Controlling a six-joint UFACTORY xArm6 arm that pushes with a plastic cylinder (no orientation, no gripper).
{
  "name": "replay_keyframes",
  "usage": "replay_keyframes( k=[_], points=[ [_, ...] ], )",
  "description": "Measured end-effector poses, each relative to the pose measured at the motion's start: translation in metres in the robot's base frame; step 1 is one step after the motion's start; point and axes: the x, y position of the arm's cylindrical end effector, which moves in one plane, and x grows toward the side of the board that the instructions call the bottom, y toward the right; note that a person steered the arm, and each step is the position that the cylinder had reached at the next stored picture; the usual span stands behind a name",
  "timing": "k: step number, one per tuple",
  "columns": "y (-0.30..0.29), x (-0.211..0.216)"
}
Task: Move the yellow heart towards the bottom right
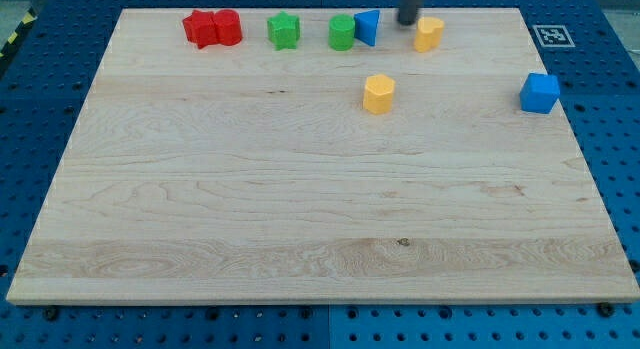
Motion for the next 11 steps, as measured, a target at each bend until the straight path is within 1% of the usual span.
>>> replay_keyframes(
  k=[1,2,4,7,9,11],
  points=[
    [0.006,-0.002],
    [0.04,-0.002],
    [0.043,0.002],
    [0.074,0.043],
    [0.077,0.049],
    [0.077,0.068]
  ],
)
